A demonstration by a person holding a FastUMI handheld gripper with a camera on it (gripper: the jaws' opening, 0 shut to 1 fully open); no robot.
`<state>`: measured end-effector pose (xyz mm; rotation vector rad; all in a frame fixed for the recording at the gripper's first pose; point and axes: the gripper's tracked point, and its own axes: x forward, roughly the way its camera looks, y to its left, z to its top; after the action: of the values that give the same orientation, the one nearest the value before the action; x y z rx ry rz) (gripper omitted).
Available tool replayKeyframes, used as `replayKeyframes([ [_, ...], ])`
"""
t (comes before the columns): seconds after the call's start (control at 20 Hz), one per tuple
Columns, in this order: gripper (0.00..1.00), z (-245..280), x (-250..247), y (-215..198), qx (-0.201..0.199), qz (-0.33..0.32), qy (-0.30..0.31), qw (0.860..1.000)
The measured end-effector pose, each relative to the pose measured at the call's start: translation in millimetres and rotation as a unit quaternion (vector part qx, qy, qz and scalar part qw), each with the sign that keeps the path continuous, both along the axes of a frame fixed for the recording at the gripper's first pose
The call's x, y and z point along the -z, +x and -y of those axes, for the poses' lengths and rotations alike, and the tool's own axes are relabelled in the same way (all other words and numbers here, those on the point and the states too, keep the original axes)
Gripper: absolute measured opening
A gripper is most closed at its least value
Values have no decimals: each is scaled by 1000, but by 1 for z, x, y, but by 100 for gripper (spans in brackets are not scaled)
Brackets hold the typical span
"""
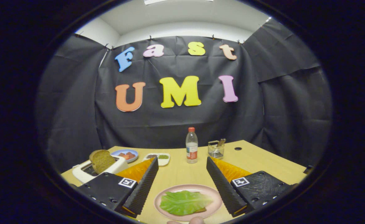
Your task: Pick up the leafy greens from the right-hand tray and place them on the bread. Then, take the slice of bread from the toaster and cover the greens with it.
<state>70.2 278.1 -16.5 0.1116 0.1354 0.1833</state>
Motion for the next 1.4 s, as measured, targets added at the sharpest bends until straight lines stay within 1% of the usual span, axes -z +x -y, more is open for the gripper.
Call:
replayKeyframes([
  [0.15, 95, -51, -17, -5, -21, 6, 19, 1000],
  [0.25, 95, -86, -18, -9, -36, 0, 17, 999],
  [0.35, 95, -123, -12, -13, -56, -5, 6, 998],
  [0.55, 95, -178, -2, -17, -82, -4, -23, 996],
  [0.75, 96, -204, 33, -5, -81, -46, -42, 995],
  [0.95, 82, -212, 56, 8, -74, -84, -55, 992],
  [1.1, 49, -209, 64, 17, -67, -107, -51, 991],
  [1.2, 27, -214, 63, 16, -83, -115, -36, 989],
  [1.25, 26, -213, 63, 16, -80, -117, -33, 989],
  [1.3, 12, -207, 62, 14, -80, -120, -27, 989],
  [1.35, 12, -209, 60, 14, -90, -123, -20, 988],
  [1.4, 8, -204, 57, 12, -89, -124, -11, 988],
])
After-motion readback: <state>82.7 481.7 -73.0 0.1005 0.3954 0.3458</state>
